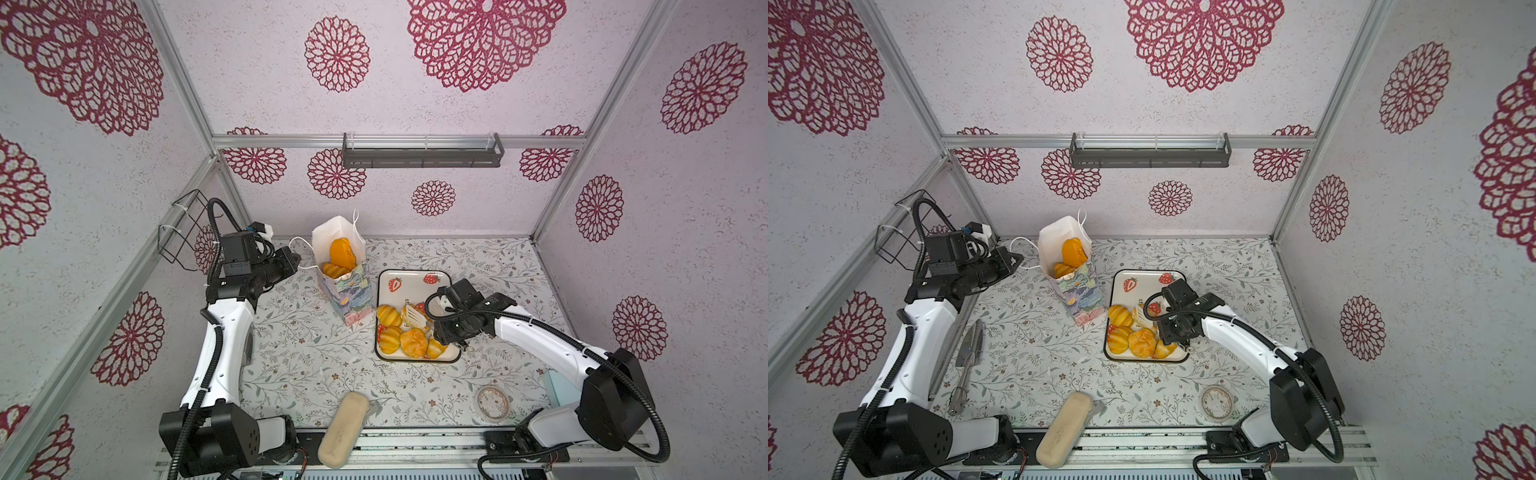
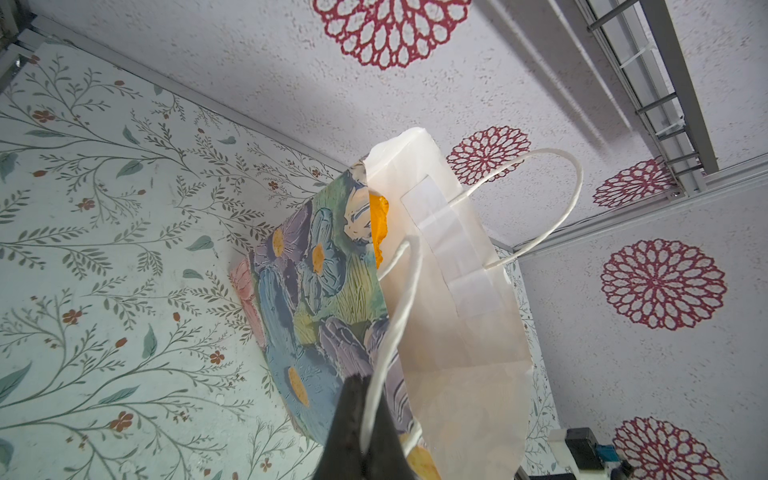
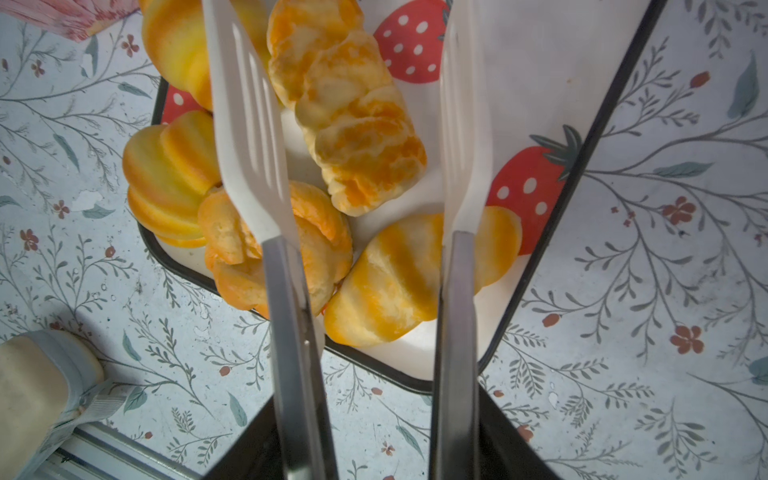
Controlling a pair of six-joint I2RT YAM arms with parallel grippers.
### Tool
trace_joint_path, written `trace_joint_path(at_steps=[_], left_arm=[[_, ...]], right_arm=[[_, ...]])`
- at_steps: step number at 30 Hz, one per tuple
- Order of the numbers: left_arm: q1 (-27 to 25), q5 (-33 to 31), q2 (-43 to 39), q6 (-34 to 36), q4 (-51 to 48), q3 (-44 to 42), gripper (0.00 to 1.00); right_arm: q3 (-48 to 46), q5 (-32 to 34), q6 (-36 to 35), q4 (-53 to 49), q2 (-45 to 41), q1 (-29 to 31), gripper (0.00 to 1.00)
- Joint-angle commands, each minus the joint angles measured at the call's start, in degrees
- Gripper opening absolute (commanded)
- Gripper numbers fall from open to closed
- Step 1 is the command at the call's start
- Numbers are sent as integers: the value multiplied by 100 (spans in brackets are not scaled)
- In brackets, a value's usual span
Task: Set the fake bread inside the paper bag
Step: 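Lower the tongs with the right gripper around the twisted bread on the tray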
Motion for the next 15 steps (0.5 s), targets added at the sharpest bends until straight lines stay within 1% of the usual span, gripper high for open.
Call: trace_joint_path(at_steps=[1,15], left_arm=[[-28,-10,36,42,-39,-32,0],[-38,20,78,34,-40,-34,0]], right_arm=[[62,41,-125,123,21,-15,58],[104,180,-198,136,265,-15,57]])
